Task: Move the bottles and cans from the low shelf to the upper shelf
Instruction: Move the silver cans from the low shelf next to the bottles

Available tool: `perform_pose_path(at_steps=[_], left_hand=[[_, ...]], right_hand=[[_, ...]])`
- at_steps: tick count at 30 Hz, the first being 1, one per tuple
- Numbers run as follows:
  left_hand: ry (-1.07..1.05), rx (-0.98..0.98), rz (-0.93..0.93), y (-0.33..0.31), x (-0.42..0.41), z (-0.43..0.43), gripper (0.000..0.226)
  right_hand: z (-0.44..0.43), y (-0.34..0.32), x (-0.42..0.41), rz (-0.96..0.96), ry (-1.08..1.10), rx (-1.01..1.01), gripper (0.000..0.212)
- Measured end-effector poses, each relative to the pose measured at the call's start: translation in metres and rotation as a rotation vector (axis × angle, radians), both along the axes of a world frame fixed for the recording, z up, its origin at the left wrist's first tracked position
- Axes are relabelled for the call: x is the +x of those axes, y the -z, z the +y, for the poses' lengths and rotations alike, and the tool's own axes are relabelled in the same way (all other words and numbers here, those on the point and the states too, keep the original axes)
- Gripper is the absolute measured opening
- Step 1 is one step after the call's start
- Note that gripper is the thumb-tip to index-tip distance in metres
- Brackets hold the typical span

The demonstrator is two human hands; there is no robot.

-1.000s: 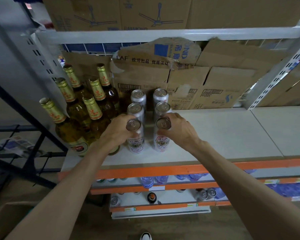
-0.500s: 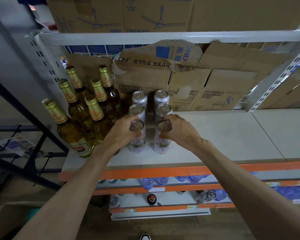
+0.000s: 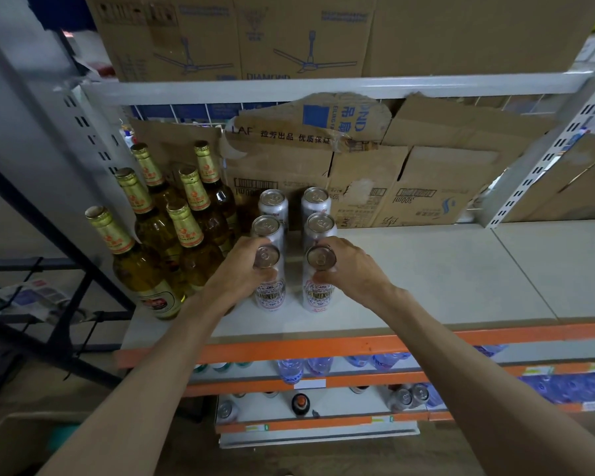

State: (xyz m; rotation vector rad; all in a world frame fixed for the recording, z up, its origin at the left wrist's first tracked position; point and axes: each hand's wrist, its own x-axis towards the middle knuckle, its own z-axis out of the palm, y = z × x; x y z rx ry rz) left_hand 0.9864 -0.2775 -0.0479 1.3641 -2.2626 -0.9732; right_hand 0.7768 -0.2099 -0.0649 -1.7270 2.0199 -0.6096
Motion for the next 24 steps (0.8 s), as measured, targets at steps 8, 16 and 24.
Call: perform_pose_path(at_steps=[8, 16, 24], left_hand=[[0.029, -0.037, -0.044, 0.0004, 0.0023, -0.0014, 0.056], [0.051, -0.045, -0.080, -0.0004, 0.0020, -0.0032, 0.063], [0.008, -0.037, -0.050, 0.0011, 0.0007, -0.0048, 0.062]], right_hand=[[0.0032, 0.0002, 0.0015, -0.011, 0.013, -0.013, 0.059], [0.0017, -0.0004, 0.0038, 0.015, -0.002, -0.026, 0.066], [0.0025, 0.0015, 0.0020, 0.009, -0.014, -0.052, 0.064]])
